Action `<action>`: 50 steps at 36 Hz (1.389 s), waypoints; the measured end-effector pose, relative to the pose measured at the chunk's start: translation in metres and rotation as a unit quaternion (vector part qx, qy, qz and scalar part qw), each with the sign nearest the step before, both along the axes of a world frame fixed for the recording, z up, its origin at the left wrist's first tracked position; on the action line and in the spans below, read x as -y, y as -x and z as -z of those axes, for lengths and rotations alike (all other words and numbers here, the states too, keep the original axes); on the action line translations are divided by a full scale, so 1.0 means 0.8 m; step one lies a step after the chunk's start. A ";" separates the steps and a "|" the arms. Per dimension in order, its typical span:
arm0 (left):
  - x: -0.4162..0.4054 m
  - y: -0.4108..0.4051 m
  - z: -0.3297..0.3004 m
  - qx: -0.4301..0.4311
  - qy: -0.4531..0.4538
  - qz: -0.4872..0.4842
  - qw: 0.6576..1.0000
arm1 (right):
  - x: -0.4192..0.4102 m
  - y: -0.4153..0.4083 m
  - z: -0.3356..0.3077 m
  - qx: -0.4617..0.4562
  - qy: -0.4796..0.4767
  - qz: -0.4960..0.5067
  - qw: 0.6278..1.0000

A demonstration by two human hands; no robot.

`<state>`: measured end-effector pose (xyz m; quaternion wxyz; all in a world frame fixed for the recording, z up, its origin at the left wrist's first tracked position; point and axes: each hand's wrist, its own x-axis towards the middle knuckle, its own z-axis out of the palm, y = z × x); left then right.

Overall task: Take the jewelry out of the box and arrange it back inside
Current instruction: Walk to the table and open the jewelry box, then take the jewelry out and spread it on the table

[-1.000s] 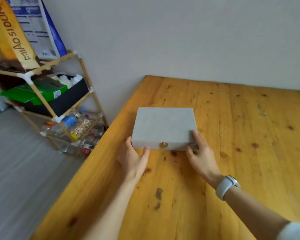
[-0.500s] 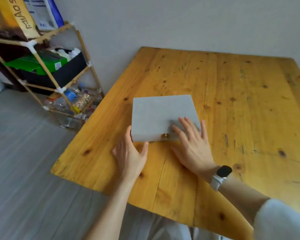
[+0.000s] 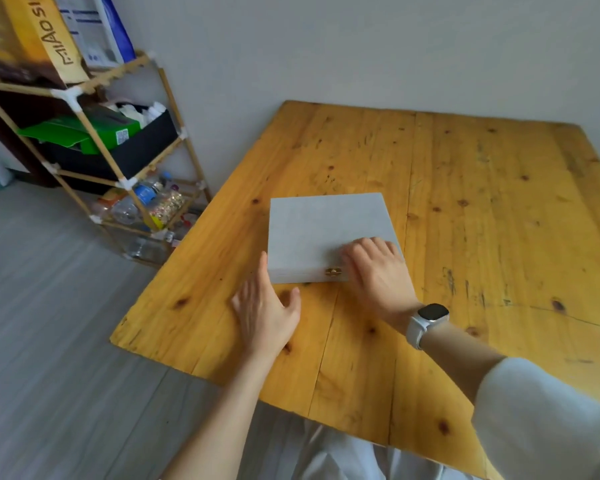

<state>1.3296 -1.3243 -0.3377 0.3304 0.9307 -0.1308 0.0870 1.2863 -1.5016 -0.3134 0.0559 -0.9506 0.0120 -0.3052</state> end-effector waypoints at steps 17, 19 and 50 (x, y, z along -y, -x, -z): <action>0.013 -0.023 -0.066 -0.078 0.288 0.050 0.953 | 0.002 0.028 -0.067 0.066 -0.474 0.108 0.872; 0.020 -0.042 -0.087 -0.093 0.323 0.069 0.939 | 0.011 0.011 -0.084 0.088 -0.488 0.093 0.863; 0.070 -0.248 -0.132 -0.016 0.265 0.112 0.958 | 0.005 -0.182 -0.114 0.072 -0.157 0.007 0.985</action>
